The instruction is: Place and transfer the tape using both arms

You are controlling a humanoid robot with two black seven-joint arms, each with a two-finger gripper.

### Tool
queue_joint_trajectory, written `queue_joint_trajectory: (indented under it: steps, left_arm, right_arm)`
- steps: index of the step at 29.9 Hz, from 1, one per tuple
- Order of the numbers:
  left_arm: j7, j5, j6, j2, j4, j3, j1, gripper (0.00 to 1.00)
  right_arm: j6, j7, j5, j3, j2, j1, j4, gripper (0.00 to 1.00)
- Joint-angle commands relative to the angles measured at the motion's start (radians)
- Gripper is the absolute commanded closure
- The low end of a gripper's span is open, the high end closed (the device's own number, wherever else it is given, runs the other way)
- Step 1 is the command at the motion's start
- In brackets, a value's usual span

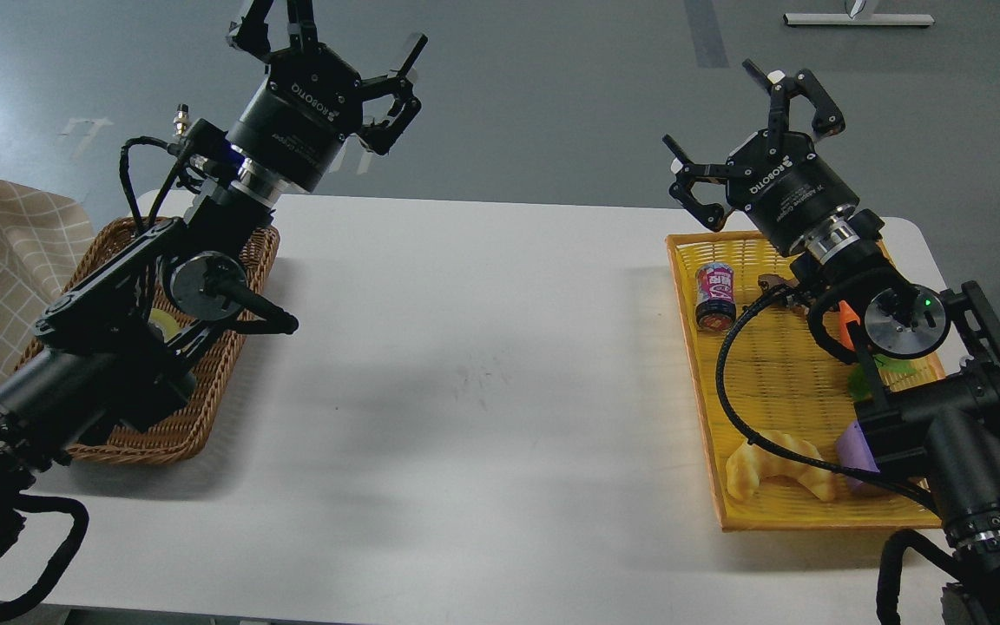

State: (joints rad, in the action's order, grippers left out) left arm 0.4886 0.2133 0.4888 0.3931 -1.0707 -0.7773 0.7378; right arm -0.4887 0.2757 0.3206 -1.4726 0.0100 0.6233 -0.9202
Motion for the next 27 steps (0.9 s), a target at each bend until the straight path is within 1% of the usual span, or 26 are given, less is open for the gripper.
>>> queue_joint_trajectory:
  steps: [1,27]
  left_arm:
    - [0.0,0.0,0.0,0.0,0.002,0.001,0.0,0.02]
    - [0.0,-0.014,0.0,0.001,0.005,-0.007,-0.011,0.02]
  right_arm:
    - [0.0,0.0,0.0,0.0,-0.01,-0.001,-0.005,0.0]
    - [0.0,-0.001,-0.011,-0.012,-0.01,-0.004,-0.022,0.0]
